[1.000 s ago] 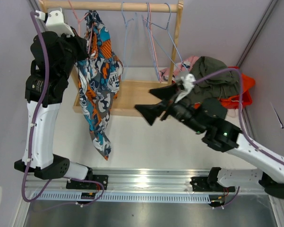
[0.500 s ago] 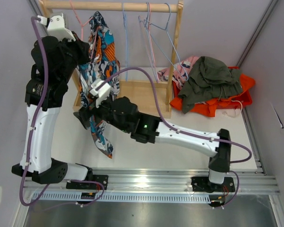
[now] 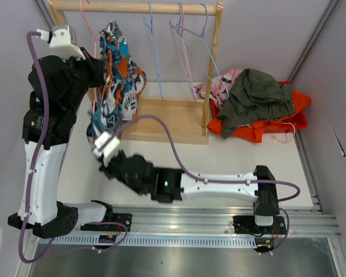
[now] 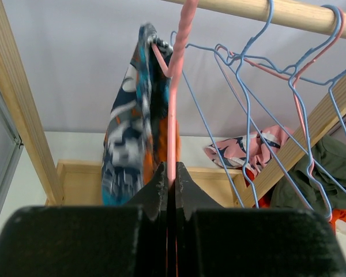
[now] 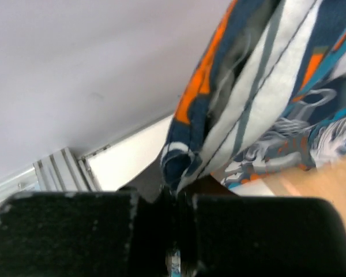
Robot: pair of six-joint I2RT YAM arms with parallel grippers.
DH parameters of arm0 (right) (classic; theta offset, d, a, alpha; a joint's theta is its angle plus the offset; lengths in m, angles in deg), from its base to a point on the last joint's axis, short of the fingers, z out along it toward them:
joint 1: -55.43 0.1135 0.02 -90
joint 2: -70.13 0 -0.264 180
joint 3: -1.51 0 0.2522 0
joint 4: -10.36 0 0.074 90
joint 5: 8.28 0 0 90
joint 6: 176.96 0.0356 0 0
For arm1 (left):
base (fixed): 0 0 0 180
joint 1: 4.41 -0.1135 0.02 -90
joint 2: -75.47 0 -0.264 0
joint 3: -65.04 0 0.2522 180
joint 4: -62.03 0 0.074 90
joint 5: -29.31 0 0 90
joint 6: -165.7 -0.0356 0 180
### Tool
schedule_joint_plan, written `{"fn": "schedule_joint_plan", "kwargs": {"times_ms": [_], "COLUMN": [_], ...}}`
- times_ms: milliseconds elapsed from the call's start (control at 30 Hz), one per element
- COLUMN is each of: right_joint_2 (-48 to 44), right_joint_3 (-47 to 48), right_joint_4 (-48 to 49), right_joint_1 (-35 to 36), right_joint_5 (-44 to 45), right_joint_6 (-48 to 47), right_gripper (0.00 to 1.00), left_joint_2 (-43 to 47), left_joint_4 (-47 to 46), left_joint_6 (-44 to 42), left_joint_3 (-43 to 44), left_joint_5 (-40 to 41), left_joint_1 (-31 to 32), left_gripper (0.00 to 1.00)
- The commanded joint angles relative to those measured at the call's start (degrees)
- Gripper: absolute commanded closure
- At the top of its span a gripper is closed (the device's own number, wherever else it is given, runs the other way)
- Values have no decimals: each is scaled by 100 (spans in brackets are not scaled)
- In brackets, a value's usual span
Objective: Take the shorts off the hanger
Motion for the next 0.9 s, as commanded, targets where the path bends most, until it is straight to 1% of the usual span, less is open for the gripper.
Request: {"fn": "schedule_joint_plan", "kwargs": {"times_ms": [0,33,67,100,133,167,267,333,433,467,500,533,567,600,633,667,700,733,767,867], "right_joint_2": [-618,-750,-803,-856,-891,-926,-927,-900,-962,-979,-988,-979,-971,-944,-857,-804,-717,-507,-383,-145], "right_joint_3": [-830,-999,-1166,-1534,-1659,-1773,-2021,-2012,-1951,-1898,-1828,-1723,-1452,-1310,-1126,-672,-406,-125,356,712], "right_joint_4": [269,190,172,181,24,-91,-258,-93,302,399,470,488,480,471,358,261,112,-177,-310,-636], "right_joint_1": [1030,1450,1654,1839,1997,2225,2324,2298,1904,1737,1379,1175,955,736,246,-11,-283,-791,-1013,-1602], "right_joint_5": [996,1183,1385,1735,1817,1870,1985,2160,2047,1942,1697,1564,1432,1135,993,800,441,290,80,-81], "right_joint_6": [-380,-355,-302,-215,-75,266,681,587,77,-63,-343,-467,-599,-757,-968,-996,-1005,-961,-926,-768], "right_gripper": [100,100,100,100,100,100,100,100,100,100,100,100,100,100,100,100,100,100,100,100], "left_joint_2": [91,73,64,38,12,11,55,108,275,423,511,617,818,924,1021,1127,1310,1408,1505,1690], "left_joint_4": [-656,-691,-708,-717,-744,-744,-709,-604,-69,246,371,468,600,845,960,1057,1241,1312,1365,1602], "left_joint_6": [-51,-130,-174,-218,-288,-306,-280,-184,70,98,106,124,159,194,255,317,465,537,607,739], "left_joint_3": [72,81,107,124,107,81,-15,-42,-86,-121,-443,-595,-744,-1154,-1280,-1499,-1684,-1825,-1870,-1818], "left_joint_5": [199,260,426,497,559,647,604,437,7,-168,-370,-624,-601,-557,-487,-486,-530,-722,-819,-1040], "left_joint_1": [-49,-49,-49,-58,-58,-58,-58,-58,-49,-41,38,91,265,363,451,573,601,610,627,636], "left_gripper": [100,100,100,100,100,100,100,100,100,100,100,100,100,100,100,100,100,100,100,100]}}
